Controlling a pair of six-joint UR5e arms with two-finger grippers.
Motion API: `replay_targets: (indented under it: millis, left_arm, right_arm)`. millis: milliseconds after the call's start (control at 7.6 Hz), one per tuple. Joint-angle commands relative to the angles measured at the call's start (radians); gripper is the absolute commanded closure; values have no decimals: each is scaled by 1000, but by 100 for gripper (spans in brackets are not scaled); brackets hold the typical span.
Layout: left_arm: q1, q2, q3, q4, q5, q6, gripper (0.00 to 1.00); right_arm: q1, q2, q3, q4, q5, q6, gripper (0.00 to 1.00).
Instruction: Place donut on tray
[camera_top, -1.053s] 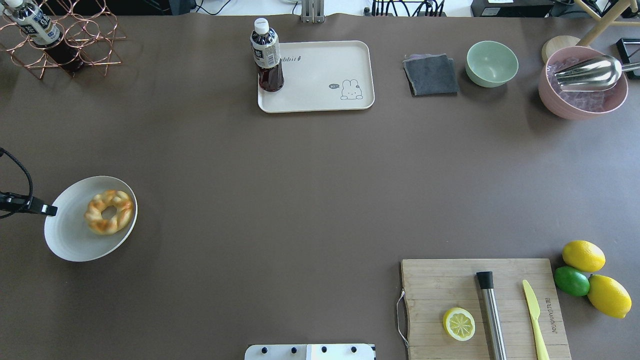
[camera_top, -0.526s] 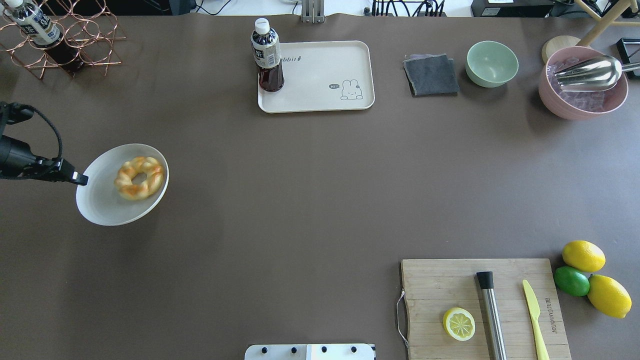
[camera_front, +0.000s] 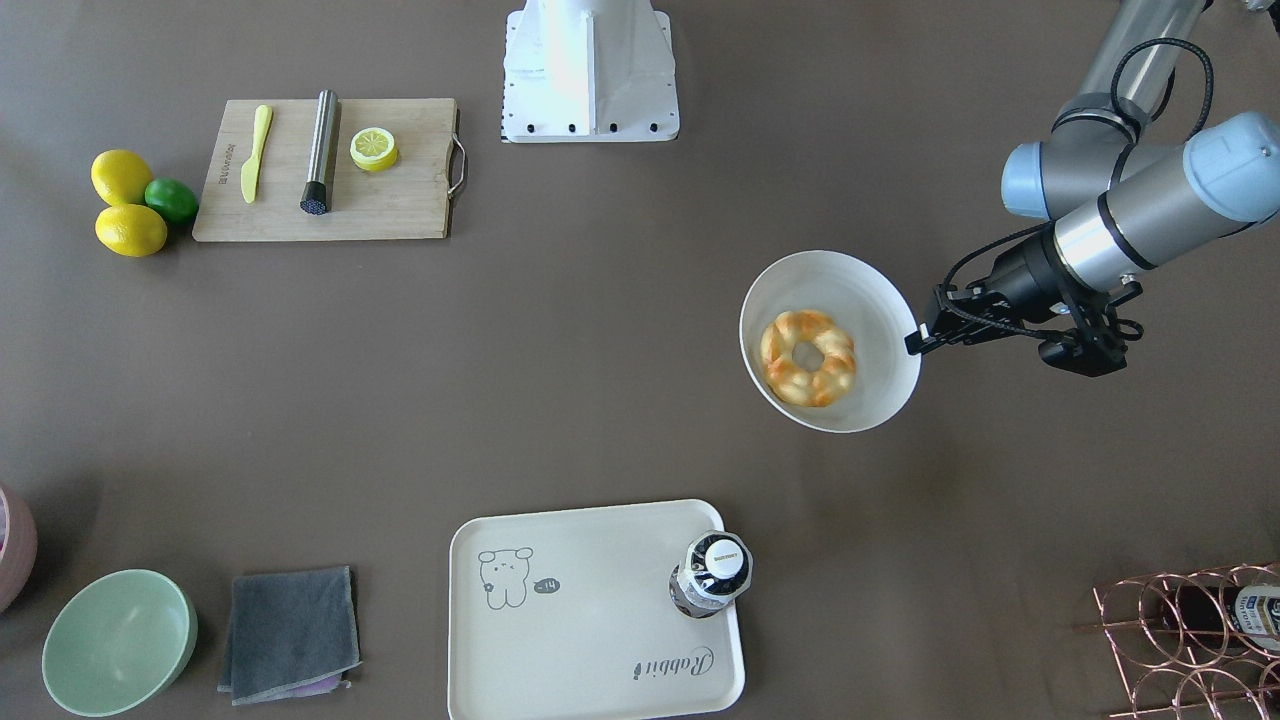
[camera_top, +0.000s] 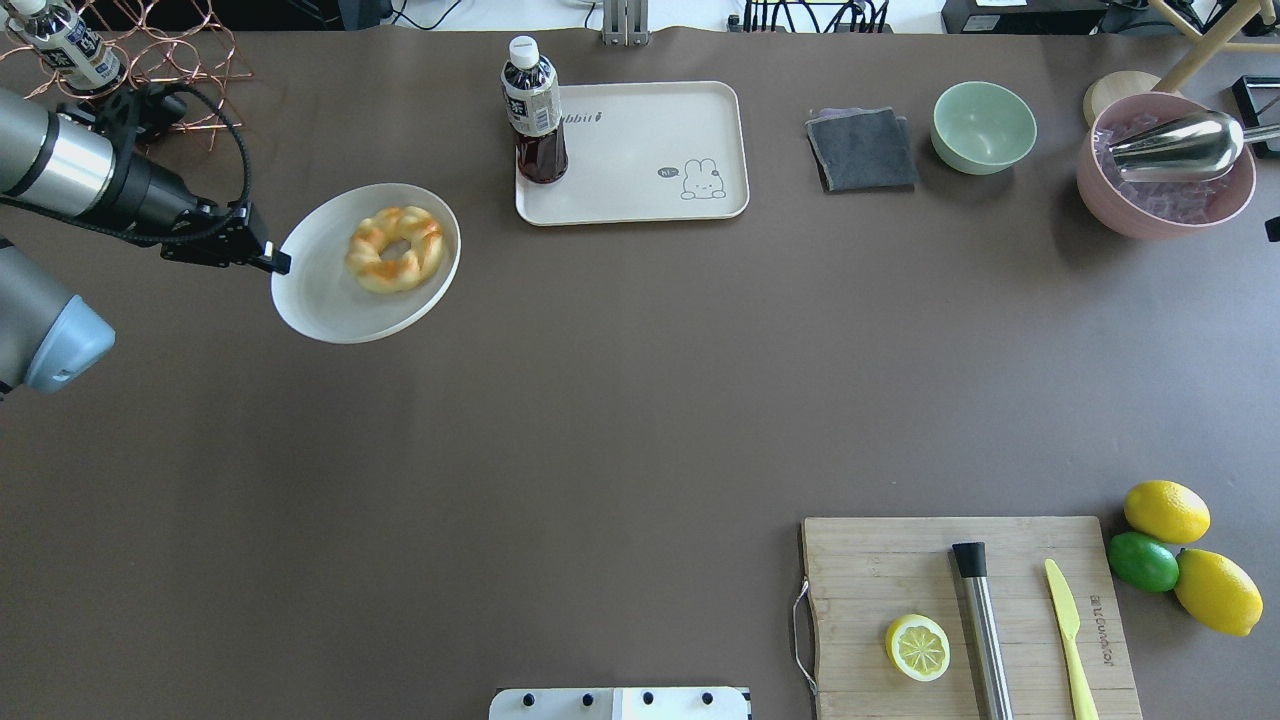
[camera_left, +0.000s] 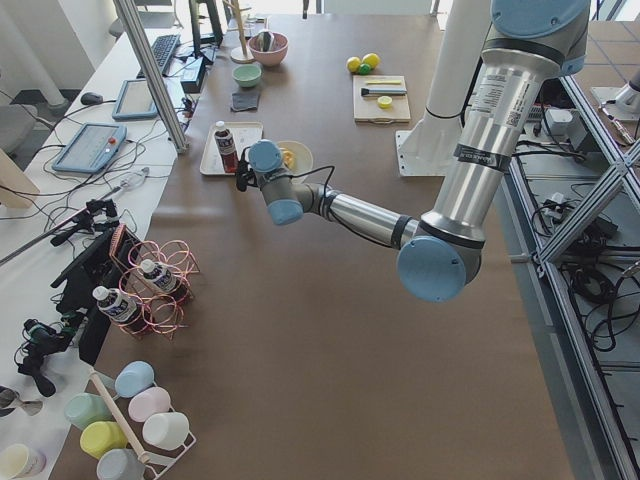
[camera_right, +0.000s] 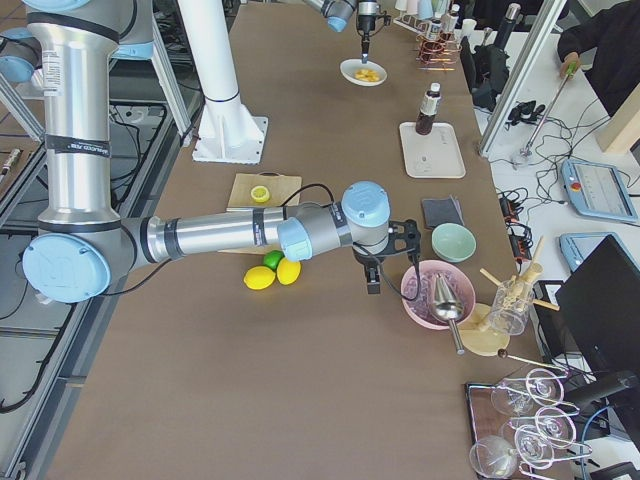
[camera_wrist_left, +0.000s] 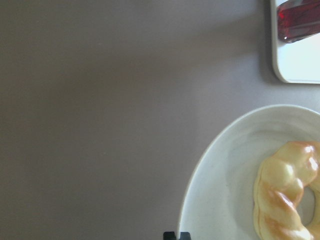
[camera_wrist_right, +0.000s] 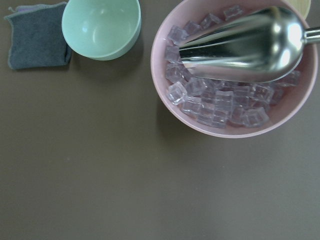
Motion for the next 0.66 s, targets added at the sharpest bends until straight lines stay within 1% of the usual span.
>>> replay_targets:
  millis: [0,132,263,395,526]
  left_arm:
    - [93,-126,-117,222,179,-31,100]
    - [151,-143,-182,294,276,-34,100]
    - [214,-148,-257,359,350,-86,100]
    - [271,-178,-293,402,419,-133,100]
    - [317,-230,-294,457,479,-163,100]
  right_arm:
    - [-134,118,6,0,-4,249,0]
    - [-147,138,7,1,-14,283,0]
    - [-181,140,33,3,-68,291,0]
    - [-245,142,67,3,-121,338,0]
    - [-292,190,79,14,-133,446,0]
